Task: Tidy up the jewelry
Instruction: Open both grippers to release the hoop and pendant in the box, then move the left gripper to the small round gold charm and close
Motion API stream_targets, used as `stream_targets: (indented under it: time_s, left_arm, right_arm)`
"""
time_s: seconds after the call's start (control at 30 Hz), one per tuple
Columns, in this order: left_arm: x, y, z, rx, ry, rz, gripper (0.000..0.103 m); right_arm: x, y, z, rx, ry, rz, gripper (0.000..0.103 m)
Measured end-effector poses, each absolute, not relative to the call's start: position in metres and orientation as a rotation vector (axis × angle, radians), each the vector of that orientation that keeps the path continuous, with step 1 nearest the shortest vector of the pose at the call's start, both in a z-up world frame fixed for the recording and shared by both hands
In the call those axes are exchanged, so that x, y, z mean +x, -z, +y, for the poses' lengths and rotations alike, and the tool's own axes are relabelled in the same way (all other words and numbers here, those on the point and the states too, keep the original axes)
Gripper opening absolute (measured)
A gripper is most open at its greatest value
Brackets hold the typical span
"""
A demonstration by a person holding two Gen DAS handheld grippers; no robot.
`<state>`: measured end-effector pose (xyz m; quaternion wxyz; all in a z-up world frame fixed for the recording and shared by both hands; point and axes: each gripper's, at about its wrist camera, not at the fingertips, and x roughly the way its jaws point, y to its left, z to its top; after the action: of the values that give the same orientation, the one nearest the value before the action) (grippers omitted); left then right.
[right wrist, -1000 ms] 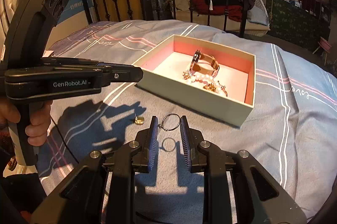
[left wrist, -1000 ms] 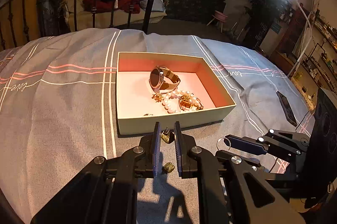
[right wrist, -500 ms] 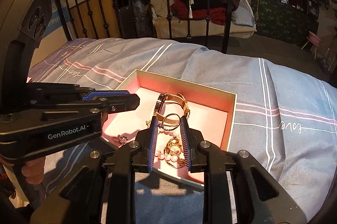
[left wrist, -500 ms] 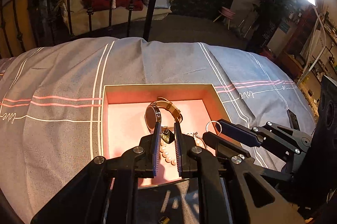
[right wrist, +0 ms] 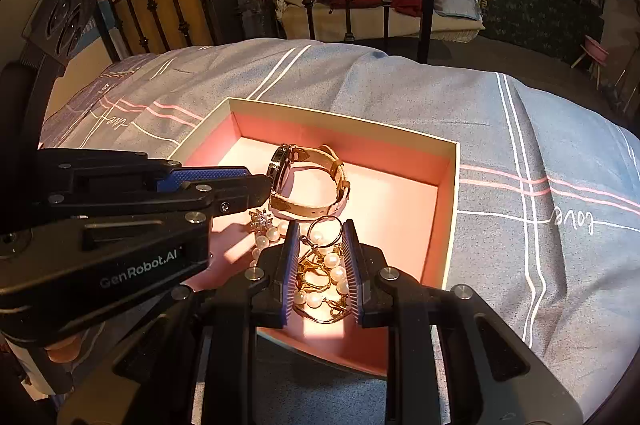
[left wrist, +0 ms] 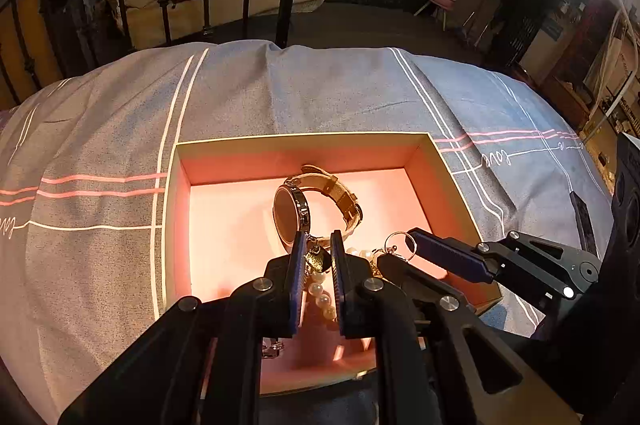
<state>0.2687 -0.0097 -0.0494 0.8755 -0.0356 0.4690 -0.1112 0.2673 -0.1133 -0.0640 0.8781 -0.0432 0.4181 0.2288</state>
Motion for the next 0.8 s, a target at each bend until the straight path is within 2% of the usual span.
stream_targets:
  time_s: [0.37, 0.4, 0.43, 0.5, 0.63, 0.8]
  left_arm:
    - [0.272, 0.054, -0.01, -0.081, 0.225, 0.993, 0.013]
    - [0.271, 0.053, -0.009, -0.09, 0.228, 0.993, 0.022]
    - [0.269, 0.051, -0.008, -0.095, 0.221, 0.988, 0.04]
    - [0.264, 0.044, -0.003, -0.101, 0.195, 0.958, 0.057]
    - [0.236, 0.031, 0.002, -0.091, 0.207, 0.914, 0.061]
    - [0.177, 0.037, 0.005, -0.086, 0.253, 0.889, 0.065]
  right_arm:
    - [0.268, 0.067, -0.11, -0.088, -0.495, 0.877, 0.023]
    - [0.267, 0.066, -0.11, -0.088, -0.5, 0.877, 0.029]
    - [0.264, 0.064, -0.11, -0.09, -0.498, 0.868, 0.045]
    - [0.255, 0.057, -0.112, -0.102, -0.478, 0.826, 0.063]
    - [0.225, 0.042, -0.125, -0.082, -0.477, 0.772, 0.072]
    - [0.177, 0.053, -0.145, -0.086, -0.471, 0.806, 0.074]
